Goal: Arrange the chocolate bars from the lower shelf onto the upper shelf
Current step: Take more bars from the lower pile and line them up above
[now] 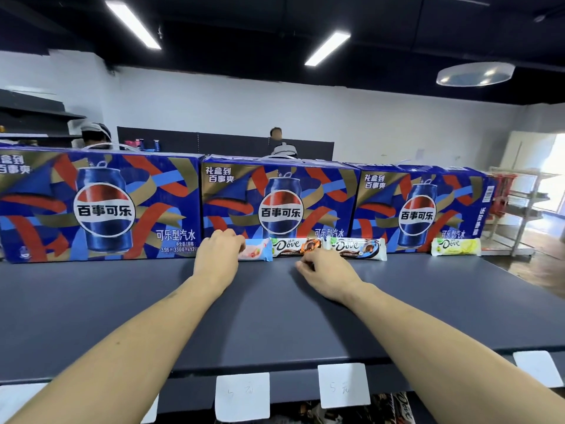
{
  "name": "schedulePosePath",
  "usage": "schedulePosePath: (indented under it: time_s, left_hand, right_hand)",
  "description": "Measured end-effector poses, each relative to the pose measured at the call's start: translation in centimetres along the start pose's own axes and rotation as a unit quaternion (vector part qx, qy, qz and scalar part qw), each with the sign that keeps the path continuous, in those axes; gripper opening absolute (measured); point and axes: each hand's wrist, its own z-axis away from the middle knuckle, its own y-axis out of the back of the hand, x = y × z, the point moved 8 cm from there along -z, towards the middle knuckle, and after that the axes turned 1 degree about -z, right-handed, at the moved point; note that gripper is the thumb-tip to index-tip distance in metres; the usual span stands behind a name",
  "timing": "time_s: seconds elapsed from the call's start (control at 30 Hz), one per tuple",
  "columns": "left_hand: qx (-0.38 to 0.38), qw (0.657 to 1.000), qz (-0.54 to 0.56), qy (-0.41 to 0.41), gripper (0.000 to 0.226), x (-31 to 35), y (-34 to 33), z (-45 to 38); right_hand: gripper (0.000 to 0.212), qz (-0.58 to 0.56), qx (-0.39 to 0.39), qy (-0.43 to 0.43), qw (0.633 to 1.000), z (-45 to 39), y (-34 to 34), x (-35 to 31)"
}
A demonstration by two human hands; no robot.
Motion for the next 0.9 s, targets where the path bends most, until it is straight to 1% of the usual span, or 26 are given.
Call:
schedulePosePath:
  time_s: [0.23, 0.4, 0.47, 0.57, 0.67, 0.8, 0.9]
  left_hand:
    - [-0.003, 1.0, -0.023, 0.007, 0.026, 0.2, 0.1, -0.3]
    - [-0.003, 1.0, -0.013, -0.01, 0.024, 1.1, 0.8, 0.0]
    - [-0.014, 1.0, -0.001, -0.012, 0.022, 2.0, 1.0, 0.5]
    - [-0.042, 0.999, 0.014, -0.008, 0.023, 3.5, 1.5, 1.8]
    - [-0.072, 0.997, 0.023, -0.013, 0.032, 5.6, 2.4, 3.7]
    - [-0.07, 0.997, 0.016, -0.021, 0.04, 8.3, 4.4, 5.9]
    - [-0.091, 0.996, 0.021, -0.017, 0.043, 10.0, 5.7, 7.8]
  right_hand:
    - [0.034, 0.008, 0.003, 0.0, 1.0, 0.4, 0.3, -0.1]
    - [0.03, 0.012, 0.002, -0.011, 1.0, 1.3, 0.4, 0.0]
    - [0.03, 0.021, -0.002, -0.013, 1.0, 1.9, 0.4, 0.0]
    - [0.034, 0.029, -0.018, -0.022, 0.999, 3.0, 0.2, 0.4]
    - [0.04, 0.033, -0.031, -0.025, 0.999, 4.5, 0.4, 0.5]
    - [0.053, 0.024, -0.029, -0.019, 0.999, 6.9, 1.5, 0.7]
    - [0.058, 0.026, -0.035, -0.005, 0.999, 9.5, 2.2, 0.8]
